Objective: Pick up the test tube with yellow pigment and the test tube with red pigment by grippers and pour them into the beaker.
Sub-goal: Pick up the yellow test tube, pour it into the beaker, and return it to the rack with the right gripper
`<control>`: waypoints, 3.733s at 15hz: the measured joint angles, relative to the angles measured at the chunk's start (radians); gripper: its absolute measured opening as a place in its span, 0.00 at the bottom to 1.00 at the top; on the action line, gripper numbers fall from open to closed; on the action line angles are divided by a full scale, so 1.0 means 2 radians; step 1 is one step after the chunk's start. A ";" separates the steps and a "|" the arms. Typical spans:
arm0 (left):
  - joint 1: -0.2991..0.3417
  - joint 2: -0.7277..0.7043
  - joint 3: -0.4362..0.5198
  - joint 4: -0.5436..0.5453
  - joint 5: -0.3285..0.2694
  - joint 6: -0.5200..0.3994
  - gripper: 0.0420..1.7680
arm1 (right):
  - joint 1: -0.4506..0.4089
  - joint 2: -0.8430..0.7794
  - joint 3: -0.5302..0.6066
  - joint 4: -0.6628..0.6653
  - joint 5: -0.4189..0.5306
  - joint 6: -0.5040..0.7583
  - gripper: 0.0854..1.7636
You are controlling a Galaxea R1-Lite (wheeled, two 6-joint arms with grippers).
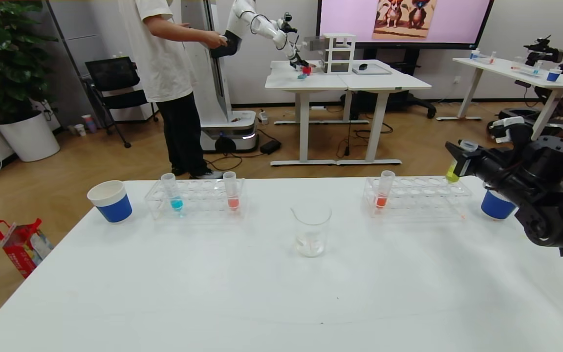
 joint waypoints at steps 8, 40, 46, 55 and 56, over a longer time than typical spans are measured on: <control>0.000 0.000 0.000 0.000 0.000 0.000 0.99 | 0.060 -0.035 -0.021 0.010 0.051 -0.008 0.26; 0.000 0.000 0.000 0.000 0.000 0.000 0.99 | 0.254 0.095 -0.114 -0.047 0.301 -0.595 0.26; 0.000 0.000 0.000 0.000 0.000 0.000 0.99 | 0.257 0.096 -0.124 -0.047 0.304 -0.634 0.26; 0.000 0.000 0.000 0.000 0.000 0.000 0.99 | 0.250 0.101 -0.133 -0.030 0.307 -0.704 0.26; 0.000 0.000 0.000 0.000 0.000 0.000 0.99 | 0.251 0.102 -0.133 -0.029 0.308 -0.709 0.26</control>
